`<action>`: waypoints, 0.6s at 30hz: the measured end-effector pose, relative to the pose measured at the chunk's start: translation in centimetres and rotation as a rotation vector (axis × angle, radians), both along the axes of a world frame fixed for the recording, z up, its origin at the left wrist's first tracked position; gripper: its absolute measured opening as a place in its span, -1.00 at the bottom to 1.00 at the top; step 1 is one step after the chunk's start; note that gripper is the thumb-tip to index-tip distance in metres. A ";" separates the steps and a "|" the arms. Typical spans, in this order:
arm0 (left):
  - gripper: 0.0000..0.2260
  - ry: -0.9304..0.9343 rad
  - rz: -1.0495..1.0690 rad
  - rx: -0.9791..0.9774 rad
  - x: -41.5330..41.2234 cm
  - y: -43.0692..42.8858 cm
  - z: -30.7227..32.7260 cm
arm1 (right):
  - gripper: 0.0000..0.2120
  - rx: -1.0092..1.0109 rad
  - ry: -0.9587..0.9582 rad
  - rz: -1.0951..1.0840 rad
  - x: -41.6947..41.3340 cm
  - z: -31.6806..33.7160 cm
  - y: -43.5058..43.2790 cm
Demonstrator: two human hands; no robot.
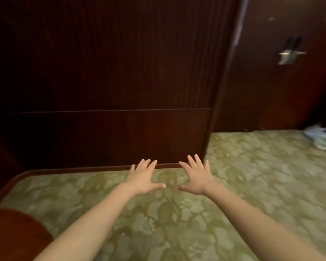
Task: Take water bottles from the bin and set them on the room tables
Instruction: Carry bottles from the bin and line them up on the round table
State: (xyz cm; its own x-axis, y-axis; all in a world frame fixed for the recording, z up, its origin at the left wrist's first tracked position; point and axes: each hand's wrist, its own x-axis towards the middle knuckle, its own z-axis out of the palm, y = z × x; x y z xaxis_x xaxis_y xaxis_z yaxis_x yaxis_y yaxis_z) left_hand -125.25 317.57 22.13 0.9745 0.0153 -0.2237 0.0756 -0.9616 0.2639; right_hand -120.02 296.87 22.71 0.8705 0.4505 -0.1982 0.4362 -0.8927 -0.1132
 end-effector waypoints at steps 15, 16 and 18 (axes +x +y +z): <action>-0.09 -0.072 -0.652 -0.084 11.8 -47.8 0.7 | -0.09 -0.039 -0.073 -0.645 -1.9 1.8 -45.9; -0.09 -0.075 -0.687 -0.101 12.1 -50.7 0.8 | -0.08 -0.037 -0.079 -0.678 -2.3 2.0 -48.6; -0.09 -0.073 -0.754 -0.116 12.4 -55.9 1.1 | -0.08 -0.033 -0.081 -0.743 -3.1 2.5 -53.4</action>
State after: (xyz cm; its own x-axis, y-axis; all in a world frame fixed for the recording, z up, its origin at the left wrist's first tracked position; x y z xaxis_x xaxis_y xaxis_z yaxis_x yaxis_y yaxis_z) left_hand -112.86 261.67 23.28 0.7240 -0.6797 -0.1176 -0.6119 -0.7115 0.3454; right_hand -123.13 243.47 25.25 0.9558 -0.2666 -0.1242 -0.2769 -0.9580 -0.0744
